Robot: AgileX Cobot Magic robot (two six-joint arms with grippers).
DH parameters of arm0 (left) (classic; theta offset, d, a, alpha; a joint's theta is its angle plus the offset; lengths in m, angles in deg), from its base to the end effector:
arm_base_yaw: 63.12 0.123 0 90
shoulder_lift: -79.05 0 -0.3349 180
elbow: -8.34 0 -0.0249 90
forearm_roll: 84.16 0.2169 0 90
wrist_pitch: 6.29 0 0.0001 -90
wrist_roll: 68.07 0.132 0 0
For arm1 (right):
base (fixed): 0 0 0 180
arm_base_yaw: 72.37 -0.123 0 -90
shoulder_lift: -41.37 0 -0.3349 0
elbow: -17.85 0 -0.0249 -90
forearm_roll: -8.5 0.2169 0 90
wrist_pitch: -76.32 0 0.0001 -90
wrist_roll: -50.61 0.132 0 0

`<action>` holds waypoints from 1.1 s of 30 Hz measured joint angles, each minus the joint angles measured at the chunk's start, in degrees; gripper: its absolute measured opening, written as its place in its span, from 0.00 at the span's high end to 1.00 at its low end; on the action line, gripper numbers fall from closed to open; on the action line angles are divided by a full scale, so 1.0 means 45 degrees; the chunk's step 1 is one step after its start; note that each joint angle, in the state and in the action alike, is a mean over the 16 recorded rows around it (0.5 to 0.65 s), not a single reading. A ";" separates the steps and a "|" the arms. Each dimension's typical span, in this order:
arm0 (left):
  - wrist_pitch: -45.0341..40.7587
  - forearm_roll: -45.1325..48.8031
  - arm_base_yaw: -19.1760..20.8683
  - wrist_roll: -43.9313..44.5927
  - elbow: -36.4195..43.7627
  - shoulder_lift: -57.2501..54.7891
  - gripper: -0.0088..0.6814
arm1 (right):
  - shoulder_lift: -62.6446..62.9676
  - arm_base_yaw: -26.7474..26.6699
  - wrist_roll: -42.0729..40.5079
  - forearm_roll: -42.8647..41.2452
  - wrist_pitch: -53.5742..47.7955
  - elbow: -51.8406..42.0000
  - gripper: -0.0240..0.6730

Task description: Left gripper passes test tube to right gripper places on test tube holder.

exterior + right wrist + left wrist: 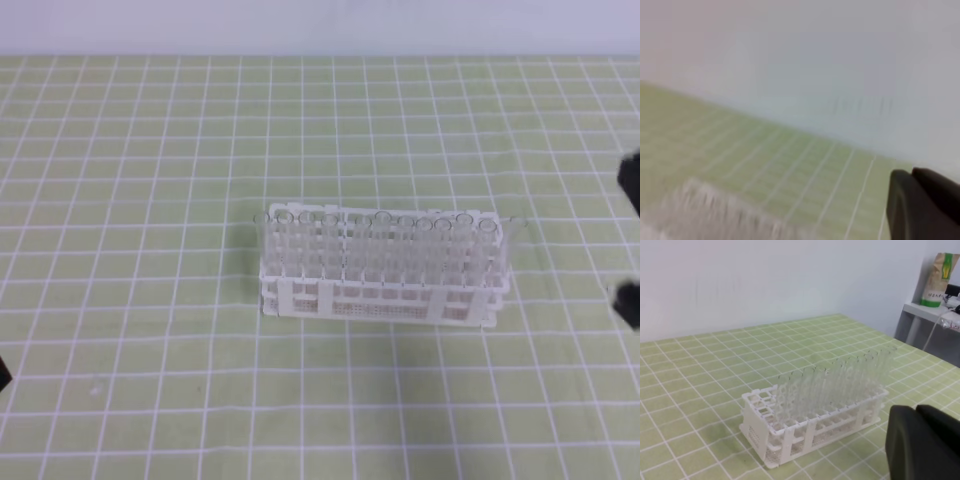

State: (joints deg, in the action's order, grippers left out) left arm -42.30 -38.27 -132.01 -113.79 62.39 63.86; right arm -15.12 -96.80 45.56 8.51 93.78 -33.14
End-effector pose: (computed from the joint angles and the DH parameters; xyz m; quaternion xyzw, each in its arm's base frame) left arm 0.0483 0.0297 0.2982 0.2562 0.6945 -0.2686 0.6163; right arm 0.1470 0.0668 0.3607 -0.1799 0.6840 0.1190 0.6969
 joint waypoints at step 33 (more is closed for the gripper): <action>0.0040 0.0066 0.0009 0.0008 0.0008 -0.0065 0.99 | 1.0240 0.5396 -0.0254 0.1128 -0.5040 -0.5695 0.99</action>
State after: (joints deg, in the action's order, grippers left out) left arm -42.12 -37.97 -131.97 -113.76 62.42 63.57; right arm 30.96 -72.52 44.41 13.59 71.10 -58.77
